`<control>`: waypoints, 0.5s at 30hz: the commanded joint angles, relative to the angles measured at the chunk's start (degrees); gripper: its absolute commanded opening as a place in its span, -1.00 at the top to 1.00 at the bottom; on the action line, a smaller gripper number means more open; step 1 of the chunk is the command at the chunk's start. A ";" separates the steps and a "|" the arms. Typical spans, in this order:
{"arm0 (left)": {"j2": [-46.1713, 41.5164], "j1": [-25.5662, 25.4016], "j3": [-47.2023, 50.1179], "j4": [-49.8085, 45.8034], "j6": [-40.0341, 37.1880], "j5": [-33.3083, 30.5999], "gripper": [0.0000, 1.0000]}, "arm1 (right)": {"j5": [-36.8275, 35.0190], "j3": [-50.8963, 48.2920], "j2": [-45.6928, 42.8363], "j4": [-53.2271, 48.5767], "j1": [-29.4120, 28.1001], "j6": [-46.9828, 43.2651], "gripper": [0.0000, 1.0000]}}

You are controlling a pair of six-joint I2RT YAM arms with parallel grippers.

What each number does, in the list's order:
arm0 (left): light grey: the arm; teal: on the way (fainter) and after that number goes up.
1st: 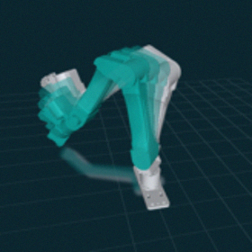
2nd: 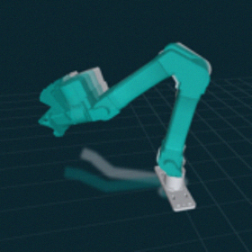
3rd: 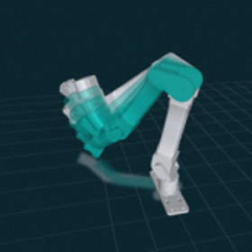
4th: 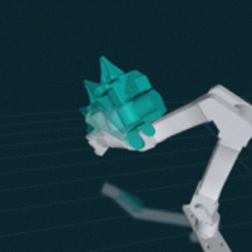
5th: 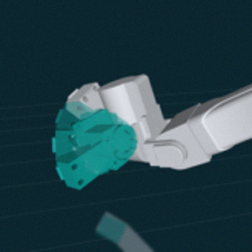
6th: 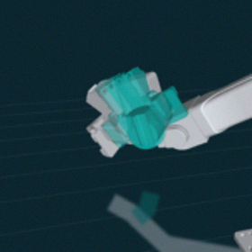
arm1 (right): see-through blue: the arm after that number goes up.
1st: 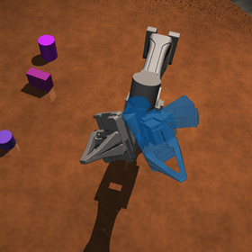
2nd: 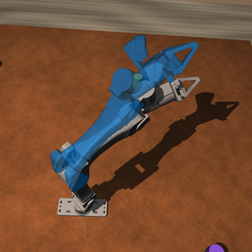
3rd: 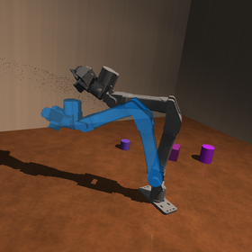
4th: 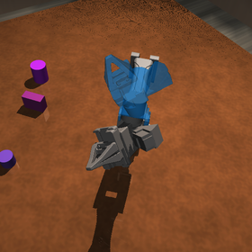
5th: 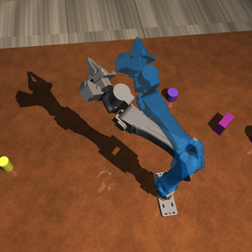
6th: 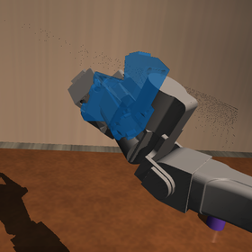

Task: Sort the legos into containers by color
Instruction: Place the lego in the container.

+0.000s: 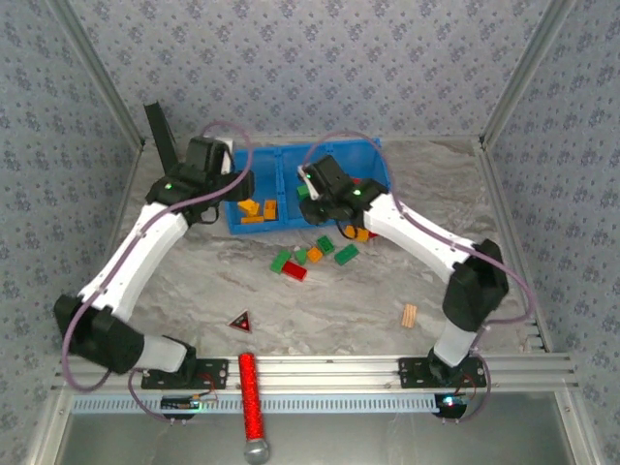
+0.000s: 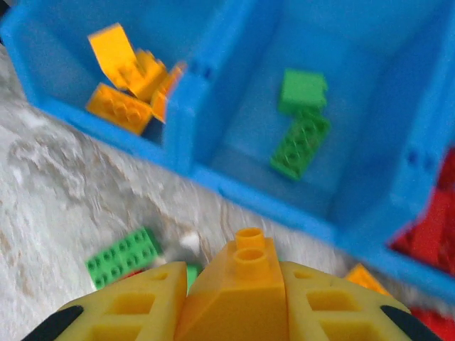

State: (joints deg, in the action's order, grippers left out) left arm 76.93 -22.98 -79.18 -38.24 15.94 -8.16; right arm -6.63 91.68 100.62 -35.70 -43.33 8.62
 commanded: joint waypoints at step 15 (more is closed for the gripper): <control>-24.23 0.40 16.64 -12.82 6.24 2.34 -0.44 | -1.52 39.71 34.40 -4.26 -3.69 -13.94 0.43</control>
State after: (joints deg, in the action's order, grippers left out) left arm 55.68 -22.83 -63.57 -48.18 19.94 -6.83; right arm -6.81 127.22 131.20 -36.58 -47.09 -2.46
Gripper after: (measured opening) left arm 0.717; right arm 0.326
